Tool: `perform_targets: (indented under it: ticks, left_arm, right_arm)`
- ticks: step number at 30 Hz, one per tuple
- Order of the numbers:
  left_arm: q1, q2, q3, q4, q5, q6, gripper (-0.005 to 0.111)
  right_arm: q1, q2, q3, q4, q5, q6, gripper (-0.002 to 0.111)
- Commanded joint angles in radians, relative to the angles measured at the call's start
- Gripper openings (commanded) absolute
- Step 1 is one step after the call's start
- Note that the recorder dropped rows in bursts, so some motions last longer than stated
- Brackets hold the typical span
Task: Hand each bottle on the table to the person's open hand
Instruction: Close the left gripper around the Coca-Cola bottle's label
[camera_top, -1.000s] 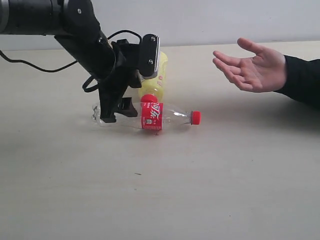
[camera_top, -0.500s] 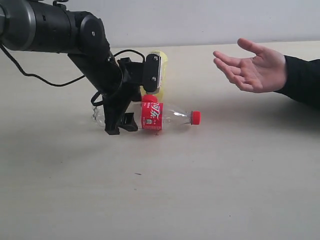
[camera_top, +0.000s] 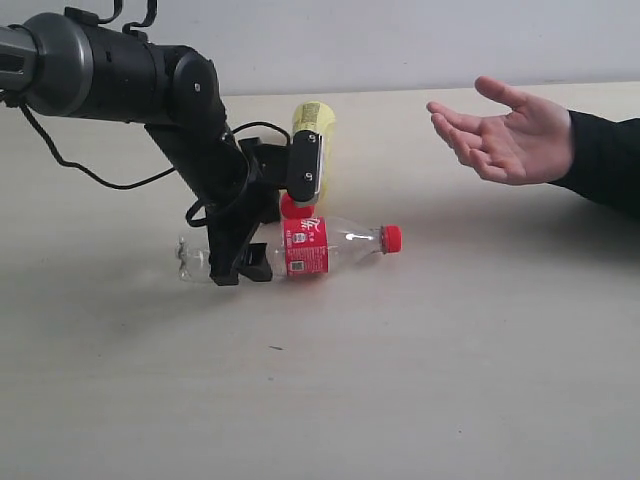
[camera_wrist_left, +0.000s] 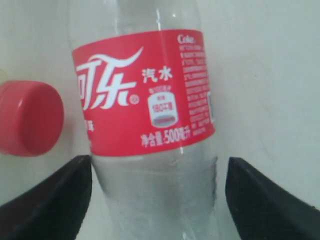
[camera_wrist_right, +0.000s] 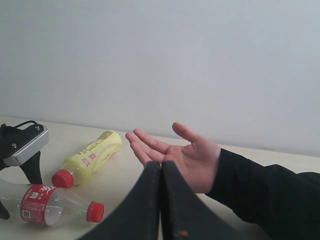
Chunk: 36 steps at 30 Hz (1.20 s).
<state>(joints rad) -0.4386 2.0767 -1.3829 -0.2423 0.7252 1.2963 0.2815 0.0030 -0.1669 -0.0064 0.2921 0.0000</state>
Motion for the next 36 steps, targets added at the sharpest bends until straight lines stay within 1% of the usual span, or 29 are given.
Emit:
perform_targets:
  ticks: [1, 18, 23, 36]
  left_arm:
    - [-0.002, -0.004, -0.002, -0.008, 0.015, -0.039, 0.071]
    - [-0.002, -0.004, -0.002, -0.008, 0.033, -0.047, 0.071]
    - [-0.002, -0.004, -0.002, -0.008, 0.033, -0.11, 0.071]
    - [-0.002, -0.004, -0.002, -0.004, 0.008, -0.125, 0.072]
  right_arm:
    - [-0.002, -0.003, 0.006, 0.0, -0.01, 0.0, 0.0]
    - [-0.002, -0.003, 0.006, 0.0, -0.006, 0.0, 0.0]
    - [-0.002, -0.003, 0.006, 0.0, -0.006, 0.0, 0.0]
    - [-0.002, -0.003, 0.006, 0.0, -0.006, 0.0, 0.0]
